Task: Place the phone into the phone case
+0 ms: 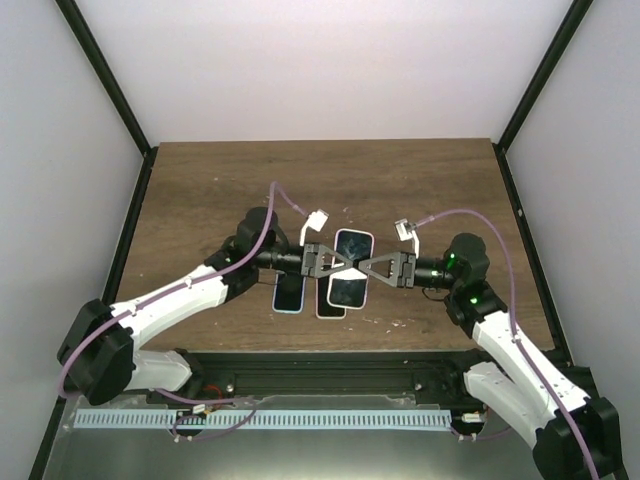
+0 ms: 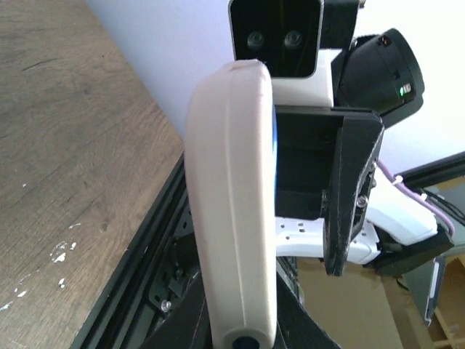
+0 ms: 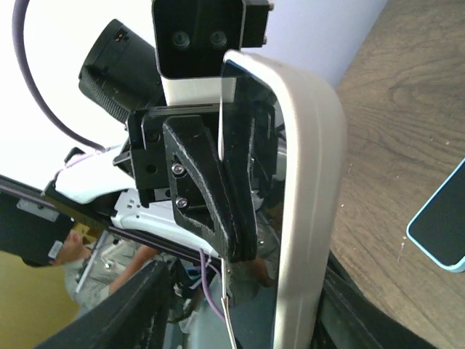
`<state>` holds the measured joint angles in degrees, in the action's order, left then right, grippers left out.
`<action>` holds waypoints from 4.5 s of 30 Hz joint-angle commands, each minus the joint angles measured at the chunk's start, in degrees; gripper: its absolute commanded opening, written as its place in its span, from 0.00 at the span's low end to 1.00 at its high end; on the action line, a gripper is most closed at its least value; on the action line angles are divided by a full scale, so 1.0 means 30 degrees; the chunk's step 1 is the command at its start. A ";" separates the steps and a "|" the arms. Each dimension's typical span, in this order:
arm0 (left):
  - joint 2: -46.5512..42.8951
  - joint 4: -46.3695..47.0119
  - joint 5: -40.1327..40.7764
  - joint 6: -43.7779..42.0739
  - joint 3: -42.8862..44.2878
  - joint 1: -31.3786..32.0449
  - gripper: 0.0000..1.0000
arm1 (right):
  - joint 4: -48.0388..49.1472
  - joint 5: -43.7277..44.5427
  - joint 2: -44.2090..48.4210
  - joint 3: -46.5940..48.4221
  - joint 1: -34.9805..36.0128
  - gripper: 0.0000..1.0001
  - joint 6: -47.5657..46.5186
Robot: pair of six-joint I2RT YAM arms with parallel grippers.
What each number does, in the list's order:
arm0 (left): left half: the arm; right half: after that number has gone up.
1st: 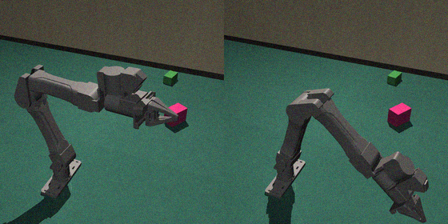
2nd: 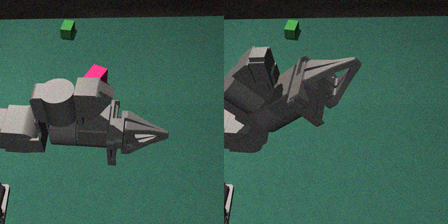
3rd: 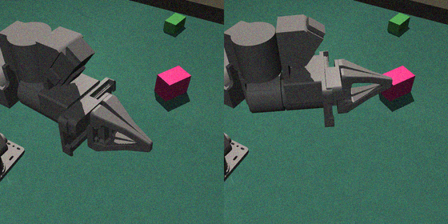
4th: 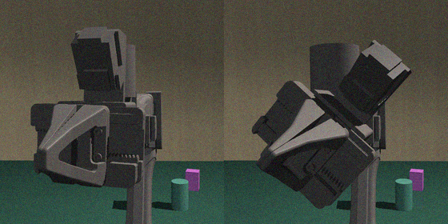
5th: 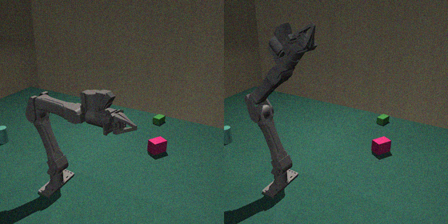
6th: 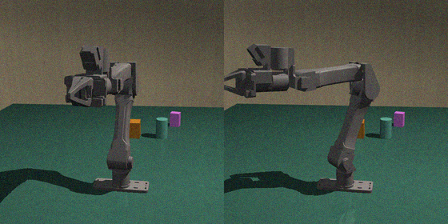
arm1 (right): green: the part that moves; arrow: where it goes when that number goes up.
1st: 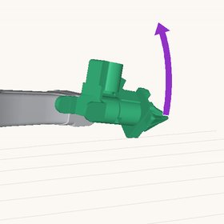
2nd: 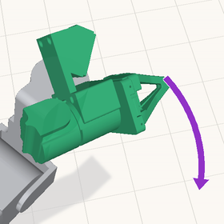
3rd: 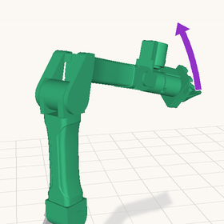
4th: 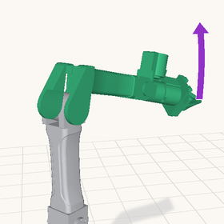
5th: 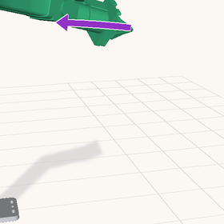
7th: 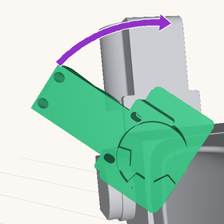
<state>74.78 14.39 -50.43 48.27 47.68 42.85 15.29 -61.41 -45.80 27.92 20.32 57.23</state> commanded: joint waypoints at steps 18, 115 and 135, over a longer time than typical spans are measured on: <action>-0.0660 0.2536 0.3147 0.1599 0.0774 -0.0792 0.00 | 0.1363 -0.1566 0.2179 0.0254 0.1541 0.43 -0.0195; 0.2457 1.2255 -0.3738 0.7255 0.2116 -0.0256 0.00 | 1.8353 -0.1062 0.5288 -0.0958 0.1565 0.02 0.9344; -0.1228 -0.0987 0.1805 -0.1120 0.3326 -0.0396 0.00 | 0.1414 0.0608 0.5365 0.1352 0.1552 0.41 0.1366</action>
<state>72.31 22.52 -52.60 53.49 56.16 42.37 20.60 -59.92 -29.39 27.62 23.94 65.12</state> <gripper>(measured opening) 0.124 0.418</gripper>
